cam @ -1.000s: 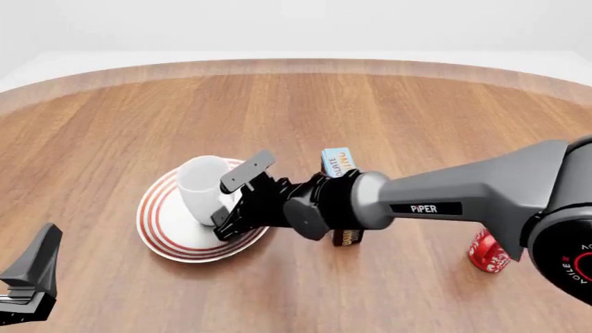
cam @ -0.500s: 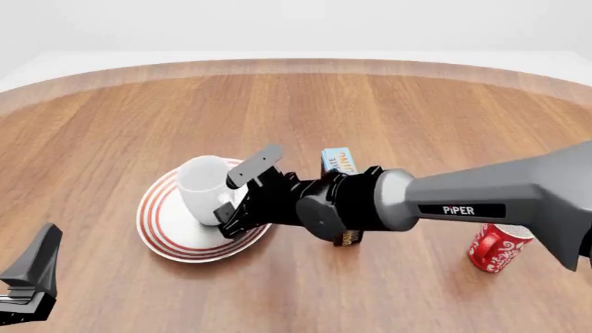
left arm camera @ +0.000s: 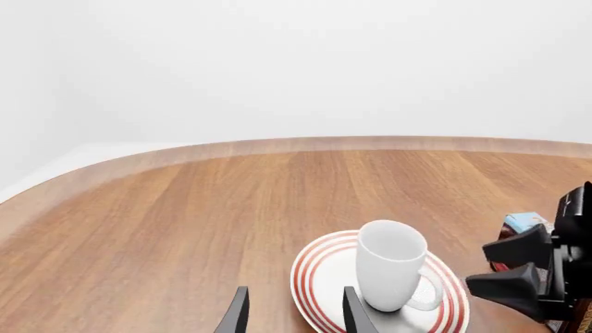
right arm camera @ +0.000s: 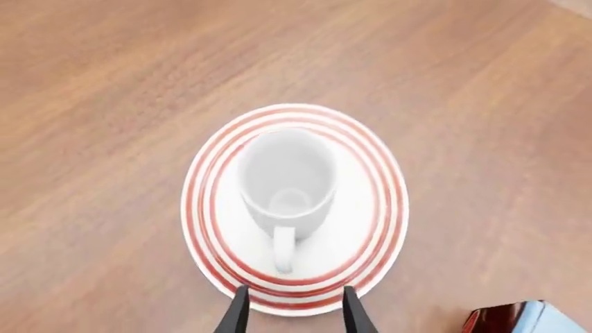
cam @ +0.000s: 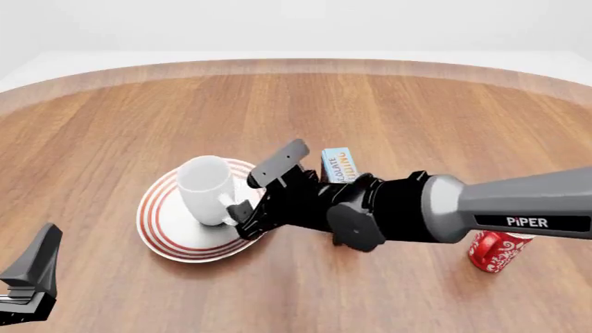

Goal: Pick up the white mug and put it on the plate, and put the chocolate pudding to the right of the plate.

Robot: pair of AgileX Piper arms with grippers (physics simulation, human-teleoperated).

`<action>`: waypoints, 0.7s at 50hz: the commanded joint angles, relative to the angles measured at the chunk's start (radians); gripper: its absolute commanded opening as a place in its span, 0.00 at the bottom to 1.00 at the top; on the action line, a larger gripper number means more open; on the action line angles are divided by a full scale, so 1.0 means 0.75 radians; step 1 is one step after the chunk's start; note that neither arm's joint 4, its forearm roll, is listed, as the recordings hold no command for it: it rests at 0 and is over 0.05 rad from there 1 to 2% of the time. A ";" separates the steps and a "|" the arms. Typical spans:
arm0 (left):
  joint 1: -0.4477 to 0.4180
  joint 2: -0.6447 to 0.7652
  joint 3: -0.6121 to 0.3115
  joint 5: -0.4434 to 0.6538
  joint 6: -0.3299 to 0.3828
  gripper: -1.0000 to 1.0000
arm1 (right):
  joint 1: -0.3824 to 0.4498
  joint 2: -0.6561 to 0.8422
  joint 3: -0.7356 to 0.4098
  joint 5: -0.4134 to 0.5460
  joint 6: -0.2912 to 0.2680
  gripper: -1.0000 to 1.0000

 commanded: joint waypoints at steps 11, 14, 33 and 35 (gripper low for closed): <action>0.000 0.000 0.000 0.000 0.000 1.00 | -0.030 -0.224 0.216 -0.106 -0.036 1.00; 0.000 0.000 0.000 0.000 0.000 1.00 | -0.043 -0.241 0.232 -0.118 -0.063 1.00; 0.000 0.000 0.000 0.000 0.000 1.00 | -0.058 -0.411 0.392 -0.174 -0.062 1.00; 0.000 0.000 0.000 0.000 0.000 1.00 | -0.062 -0.424 0.407 -0.180 -0.062 1.00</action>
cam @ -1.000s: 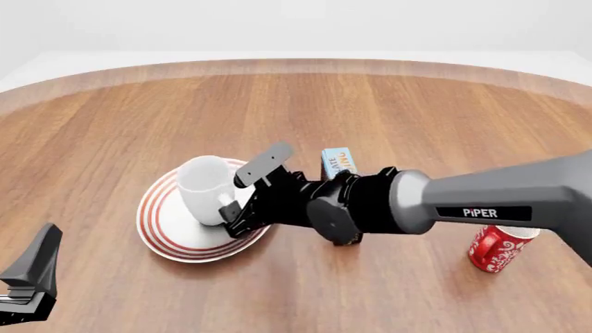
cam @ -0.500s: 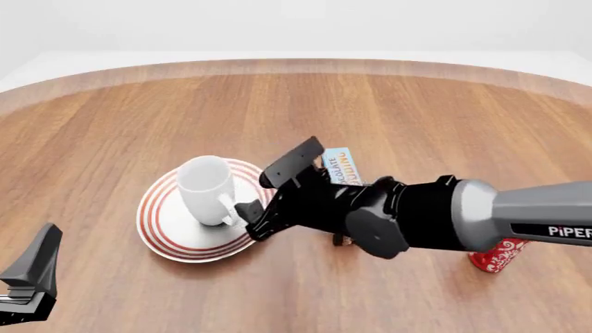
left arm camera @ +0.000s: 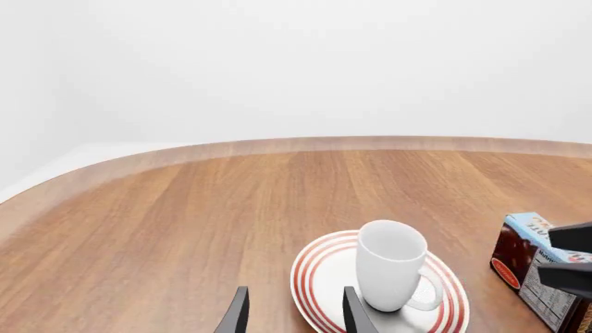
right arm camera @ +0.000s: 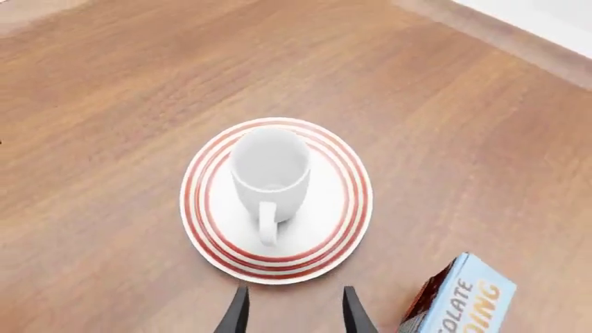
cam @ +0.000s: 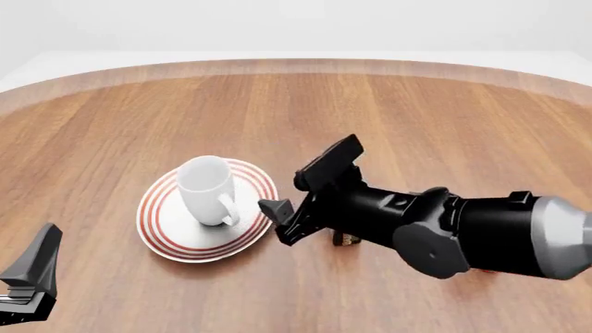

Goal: Pick up the white mug and put it on the plate, and put the chocolate pudding to the right of the plate.

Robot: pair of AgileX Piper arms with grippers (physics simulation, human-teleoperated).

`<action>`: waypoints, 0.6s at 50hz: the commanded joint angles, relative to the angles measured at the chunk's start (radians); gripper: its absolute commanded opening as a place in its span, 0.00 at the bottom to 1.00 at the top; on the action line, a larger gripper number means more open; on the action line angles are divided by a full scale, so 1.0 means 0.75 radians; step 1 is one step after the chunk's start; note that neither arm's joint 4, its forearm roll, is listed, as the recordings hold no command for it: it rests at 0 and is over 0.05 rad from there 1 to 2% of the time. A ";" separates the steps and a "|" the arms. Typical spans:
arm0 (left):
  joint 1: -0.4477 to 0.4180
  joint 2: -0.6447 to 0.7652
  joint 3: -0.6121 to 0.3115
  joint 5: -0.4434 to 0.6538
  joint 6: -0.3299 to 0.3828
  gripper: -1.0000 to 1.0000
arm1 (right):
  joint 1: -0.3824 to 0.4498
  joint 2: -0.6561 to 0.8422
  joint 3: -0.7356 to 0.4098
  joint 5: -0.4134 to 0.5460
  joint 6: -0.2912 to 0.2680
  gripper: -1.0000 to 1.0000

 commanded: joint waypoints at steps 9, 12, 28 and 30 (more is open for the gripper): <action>0.000 0.000 0.000 0.000 0.000 1.00 | -0.017 -0.156 0.151 -0.058 -0.014 1.00; 0.000 0.000 0.000 0.000 0.000 1.00 | -0.016 -0.182 0.172 -0.062 -0.015 1.00; 0.000 0.000 0.000 0.000 0.000 1.00 | -0.038 -0.370 0.342 -0.102 -0.017 1.00; 0.000 0.000 0.000 0.000 0.000 1.00 | -0.039 -0.395 0.362 -0.104 -0.014 1.00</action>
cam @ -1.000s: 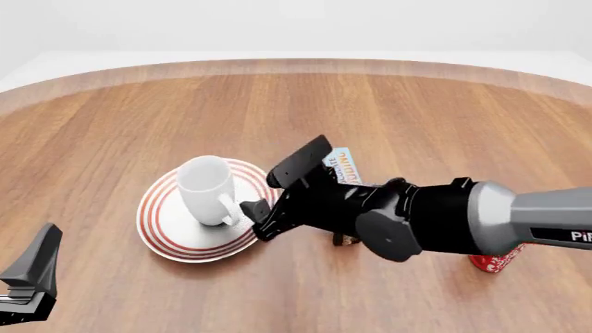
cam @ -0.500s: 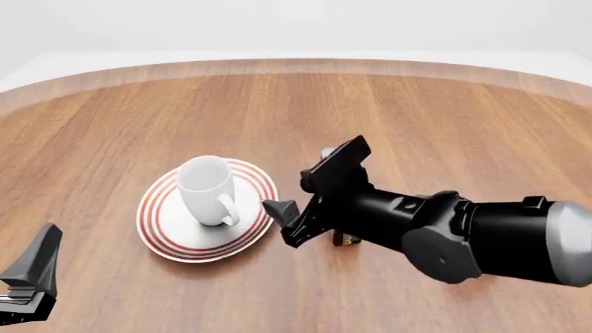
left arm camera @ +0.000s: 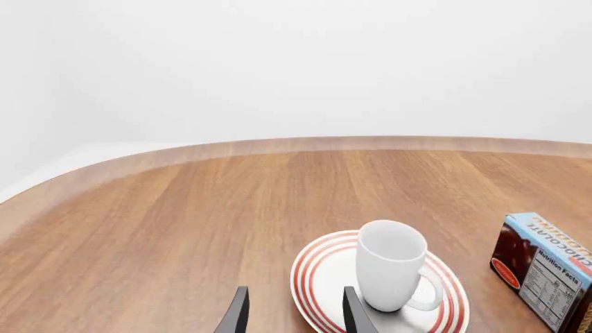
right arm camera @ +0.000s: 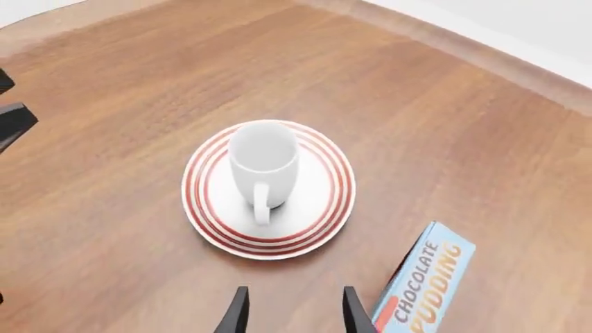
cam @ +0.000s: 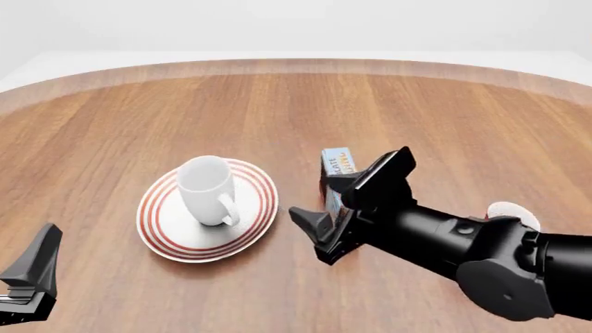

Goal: Pick up the white mug and put it on the plate, and put the chocolate pudding to the right of the plate.

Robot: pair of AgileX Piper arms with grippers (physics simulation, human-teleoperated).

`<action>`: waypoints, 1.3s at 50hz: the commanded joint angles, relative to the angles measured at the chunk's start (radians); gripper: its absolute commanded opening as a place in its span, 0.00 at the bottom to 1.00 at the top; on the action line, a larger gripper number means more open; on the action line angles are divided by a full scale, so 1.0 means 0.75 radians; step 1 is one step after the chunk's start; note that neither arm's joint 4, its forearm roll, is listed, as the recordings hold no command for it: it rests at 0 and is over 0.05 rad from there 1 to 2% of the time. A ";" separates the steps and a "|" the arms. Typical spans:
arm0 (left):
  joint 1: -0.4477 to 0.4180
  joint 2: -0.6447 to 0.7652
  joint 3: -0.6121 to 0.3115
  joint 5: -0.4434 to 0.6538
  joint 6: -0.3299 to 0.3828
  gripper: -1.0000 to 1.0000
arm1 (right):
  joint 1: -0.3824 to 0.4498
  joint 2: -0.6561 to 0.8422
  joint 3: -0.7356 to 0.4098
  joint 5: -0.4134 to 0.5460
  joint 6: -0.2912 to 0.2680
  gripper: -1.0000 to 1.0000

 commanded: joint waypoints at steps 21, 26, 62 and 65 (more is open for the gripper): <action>0.000 0.000 0.000 0.000 0.000 1.00 | -0.035 -0.284 0.282 -0.067 0.018 1.00; 0.000 0.000 0.000 0.000 0.000 1.00 | -0.044 -0.334 0.328 -0.067 0.025 1.00; 0.000 0.000 0.000 0.000 0.000 1.00 | -0.195 -0.813 0.602 0.115 0.059 1.00; 0.000 0.000 0.000 0.000 0.000 1.00 | -0.204 -0.860 0.612 0.150 0.059 1.00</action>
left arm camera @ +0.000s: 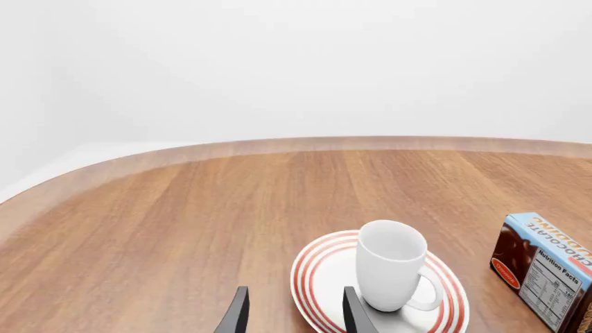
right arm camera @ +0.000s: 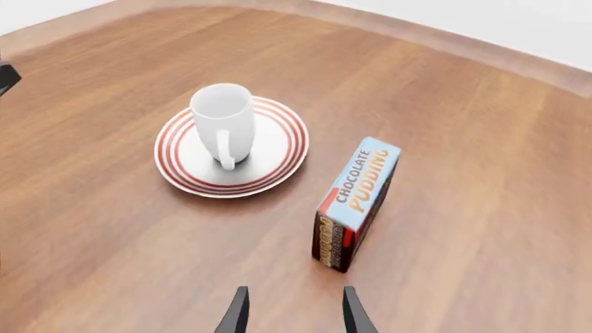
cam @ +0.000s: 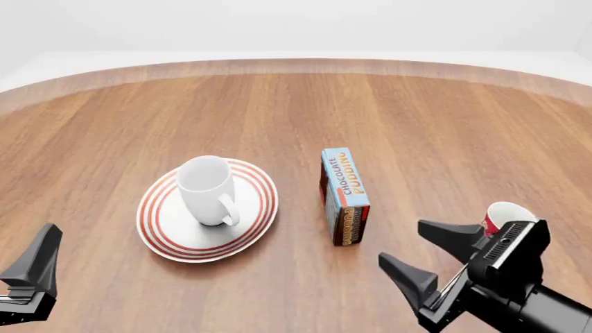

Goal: Pick up the white mug and put it on the plate, and put the chocolate pudding to the right of the plate.

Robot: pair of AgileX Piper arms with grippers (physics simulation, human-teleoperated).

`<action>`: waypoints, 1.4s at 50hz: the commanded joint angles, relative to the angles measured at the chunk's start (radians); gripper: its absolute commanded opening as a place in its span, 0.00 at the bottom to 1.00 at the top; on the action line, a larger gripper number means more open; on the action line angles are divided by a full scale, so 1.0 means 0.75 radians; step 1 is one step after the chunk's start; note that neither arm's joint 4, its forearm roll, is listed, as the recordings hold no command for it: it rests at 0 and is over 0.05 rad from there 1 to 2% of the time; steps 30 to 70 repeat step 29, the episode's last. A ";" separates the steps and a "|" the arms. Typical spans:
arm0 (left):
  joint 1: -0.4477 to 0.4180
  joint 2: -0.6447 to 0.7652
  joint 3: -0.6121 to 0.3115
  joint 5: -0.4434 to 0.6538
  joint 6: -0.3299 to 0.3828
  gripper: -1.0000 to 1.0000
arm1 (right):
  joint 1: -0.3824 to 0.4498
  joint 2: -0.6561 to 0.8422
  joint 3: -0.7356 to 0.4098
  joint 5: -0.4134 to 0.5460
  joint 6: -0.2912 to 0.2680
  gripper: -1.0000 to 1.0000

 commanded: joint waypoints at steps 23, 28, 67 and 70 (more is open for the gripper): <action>0.000 0.000 0.000 0.000 0.000 1.00 | -0.120 -0.590 0.131 0.451 0.009 1.00; 0.000 0.000 0.000 0.000 0.000 1.00 | -0.131 -0.660 0.142 0.516 0.011 1.00; 0.000 0.000 0.000 0.000 0.000 1.00 | -0.131 -0.661 0.142 0.517 0.011 1.00; 0.000 0.000 0.000 0.000 0.000 1.00 | -0.131 -0.661 0.142 0.517 0.011 1.00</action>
